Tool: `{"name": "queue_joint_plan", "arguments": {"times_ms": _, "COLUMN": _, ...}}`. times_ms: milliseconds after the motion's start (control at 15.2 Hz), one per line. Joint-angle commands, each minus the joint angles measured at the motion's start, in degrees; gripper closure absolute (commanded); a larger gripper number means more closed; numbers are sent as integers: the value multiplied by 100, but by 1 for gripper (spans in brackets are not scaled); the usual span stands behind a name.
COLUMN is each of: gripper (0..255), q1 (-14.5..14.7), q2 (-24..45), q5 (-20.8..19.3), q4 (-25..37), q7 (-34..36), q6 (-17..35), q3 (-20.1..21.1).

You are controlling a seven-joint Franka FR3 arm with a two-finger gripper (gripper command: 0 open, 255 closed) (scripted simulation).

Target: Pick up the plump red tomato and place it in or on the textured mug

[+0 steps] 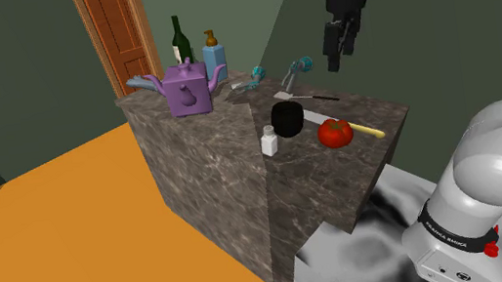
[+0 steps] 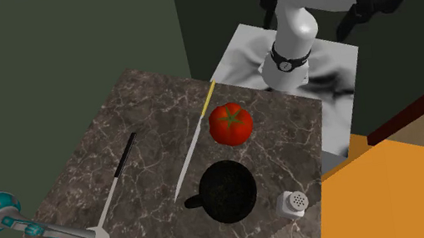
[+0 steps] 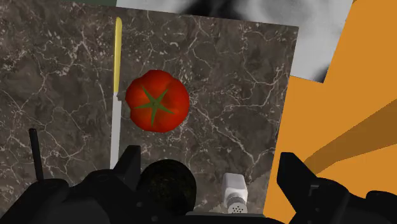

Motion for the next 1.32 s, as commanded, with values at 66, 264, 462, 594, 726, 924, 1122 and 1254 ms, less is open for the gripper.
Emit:
{"name": "queue_joint_plan", "arguments": {"times_ms": 66, "gripper": 0, "q1": -10, "q2": 56, "q5": -124, "q4": -141, "q7": 189, "q6": 129, "q3": 209}}
{"name": "queue_joint_plan", "arguments": {"times_ms": 264, "gripper": 0, "q1": -66, "q2": 316, "q5": -513, "q4": -520, "q7": 792, "q6": 491, "q3": 830}}
{"name": "queue_joint_plan", "arguments": {"times_ms": 462, "gripper": 0, "q1": -170, "q2": 722, "q5": -950, "q4": -819, "q7": 1464, "q6": 805, "q3": 1438}}
{"name": "queue_joint_plan", "arguments": {"times_ms": 594, "gripper": 0, "q1": -277, "q2": 1078, "q5": -1284, "q4": -968, "q7": 1962, "q6": 975, "q3": 1836}}
{"name": "queue_joint_plan", "arguments": {"times_ms": 726, "gripper": 0, "q1": -416, "q2": 1510, "q5": -1666, "q4": -1072, "q7": 2510, "q6": 1098, "q3": 2223}}
{"name": "queue_joint_plan", "arguments": {"times_ms": 924, "gripper": 0, "q1": -685, "q2": 2311, "q5": -2353, "q4": -1132, "q7": 3437, "q6": 1150, "q3": 2770}}
{"name": "queue_joint_plan", "arguments": {"times_ms": 1122, "gripper": 0, "q1": -962, "q2": 3320, "q5": -3189, "q4": -1064, "q7": 4488, "q6": 959, "q3": 3202}}
{"name": "queue_joint_plan", "arguments": {"times_ms": 1254, "gripper": 0, "q1": -1015, "q2": 3598, "q5": -3454, "q4": -1088, "q7": 4770, "q6": 932, "q3": 3221}}
